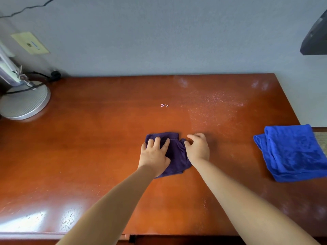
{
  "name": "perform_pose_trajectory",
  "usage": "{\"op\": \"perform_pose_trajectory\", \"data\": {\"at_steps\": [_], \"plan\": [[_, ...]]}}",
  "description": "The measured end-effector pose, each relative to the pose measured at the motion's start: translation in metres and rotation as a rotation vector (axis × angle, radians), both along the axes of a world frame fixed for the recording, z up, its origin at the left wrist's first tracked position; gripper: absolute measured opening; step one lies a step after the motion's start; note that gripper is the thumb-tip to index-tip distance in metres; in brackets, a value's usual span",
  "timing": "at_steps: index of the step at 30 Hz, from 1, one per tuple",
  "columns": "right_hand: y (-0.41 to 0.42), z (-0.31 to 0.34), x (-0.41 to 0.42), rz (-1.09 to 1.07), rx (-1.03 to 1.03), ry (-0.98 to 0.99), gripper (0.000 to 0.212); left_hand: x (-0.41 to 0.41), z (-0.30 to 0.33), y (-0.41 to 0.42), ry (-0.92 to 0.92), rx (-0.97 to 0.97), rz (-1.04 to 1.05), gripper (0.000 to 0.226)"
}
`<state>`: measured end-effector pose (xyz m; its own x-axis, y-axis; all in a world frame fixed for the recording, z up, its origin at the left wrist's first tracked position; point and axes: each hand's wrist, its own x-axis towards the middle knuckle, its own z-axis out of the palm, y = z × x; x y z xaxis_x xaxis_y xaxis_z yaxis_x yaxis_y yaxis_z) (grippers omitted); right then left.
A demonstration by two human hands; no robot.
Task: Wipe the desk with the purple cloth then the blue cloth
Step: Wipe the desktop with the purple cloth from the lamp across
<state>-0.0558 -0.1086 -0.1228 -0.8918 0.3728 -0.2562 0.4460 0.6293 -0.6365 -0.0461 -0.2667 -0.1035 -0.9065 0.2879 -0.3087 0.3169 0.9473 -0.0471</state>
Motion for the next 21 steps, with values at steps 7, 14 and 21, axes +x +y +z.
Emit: {"op": "perform_pose_trajectory", "data": {"at_steps": [7, 14, 21], "plan": [[-0.002, 0.004, -0.005, 0.217, 0.085, -0.067, 0.020, -0.001, -0.001, 0.001, -0.007, 0.009, 0.004, 0.065], [-0.009, 0.006, -0.007, 0.140, -0.020, 0.062, 0.017, -0.002, 0.001, 0.000, -0.018, 0.004, 0.003, 0.064], [-0.012, 0.012, -0.016, 0.034, -0.094, 0.121, 0.020, -0.003, 0.003, 0.000, -0.033, -0.009, -0.006, 0.065]]}}
